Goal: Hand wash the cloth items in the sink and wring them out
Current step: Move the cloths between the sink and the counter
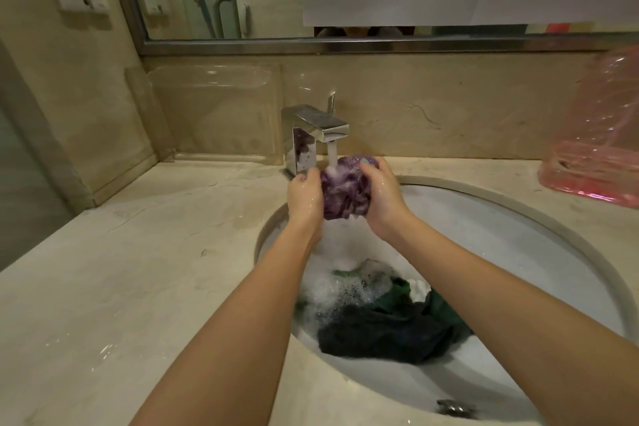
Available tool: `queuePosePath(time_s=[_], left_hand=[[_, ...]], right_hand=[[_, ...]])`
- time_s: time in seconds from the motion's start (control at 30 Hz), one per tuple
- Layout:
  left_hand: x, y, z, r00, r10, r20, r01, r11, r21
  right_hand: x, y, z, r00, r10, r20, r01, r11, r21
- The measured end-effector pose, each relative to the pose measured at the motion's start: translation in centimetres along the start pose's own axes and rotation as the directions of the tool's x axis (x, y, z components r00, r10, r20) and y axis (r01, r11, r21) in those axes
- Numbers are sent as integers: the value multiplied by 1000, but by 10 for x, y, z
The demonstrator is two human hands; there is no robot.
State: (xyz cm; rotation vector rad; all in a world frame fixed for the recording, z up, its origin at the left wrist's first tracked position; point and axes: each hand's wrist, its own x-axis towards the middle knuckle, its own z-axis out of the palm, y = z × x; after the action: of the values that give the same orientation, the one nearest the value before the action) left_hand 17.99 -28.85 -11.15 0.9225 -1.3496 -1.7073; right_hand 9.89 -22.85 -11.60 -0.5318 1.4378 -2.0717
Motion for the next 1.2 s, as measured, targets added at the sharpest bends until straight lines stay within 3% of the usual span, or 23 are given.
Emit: queuePosePath(time_s=[0.07,0.13,0.23,0.33,0.43,0.53,0.6,0.67,0.8,0.87,0.93,1.0,1.1,1.2], left_hand=[[0,1,2,999,26,20,-27,997,78],[-2,0,5,996,47,82,-60,984,165],[-12,0,12,986,83,142,-122,948,293],[2,-1,6,991,132,-2,-129,967,218],[10,-1,-11,999,-24,-46,29,994,109],[-4,-2,-7,989,-139,46,134,986,100],[-18,0,3,986,-157,59,150,984,98],[-24,5,8,984,-165,73,162,986,48],[-23,12,11,997,-44,69,46,999,-24],[-22,13,12,999,9,32,-6,997,-79],[-17,9,14,993,112,-20,-113,993,-19],[-15,3,18,990,139,-2,-139,988,63],[-22,1,17,989,-65,133,51,992,112],[-34,-1,17,966,-66,250,45,995,89]], right_hand=[[-2,-5,1,999,-37,-3,37,999,-23],[-5,-5,1,993,-117,-15,113,979,-167],[-13,-4,5,951,-305,43,298,871,-390],[-37,3,18,937,-315,150,348,817,-460],[-54,10,34,922,-290,257,384,780,-494],[-38,6,36,958,-263,117,283,784,-552],[-21,3,26,965,-261,-11,209,795,-569],[-13,5,20,964,-260,-52,187,804,-565],[-6,10,18,980,-107,-165,20,890,-456],[-7,13,14,991,28,-132,-76,926,-371],[-13,10,13,993,98,-62,-112,942,-315],[-13,0,16,998,-41,-41,28,961,-275],[-8,-17,18,936,-335,-110,266,876,-403],[-2,-13,10,943,-323,-84,251,851,-461]])
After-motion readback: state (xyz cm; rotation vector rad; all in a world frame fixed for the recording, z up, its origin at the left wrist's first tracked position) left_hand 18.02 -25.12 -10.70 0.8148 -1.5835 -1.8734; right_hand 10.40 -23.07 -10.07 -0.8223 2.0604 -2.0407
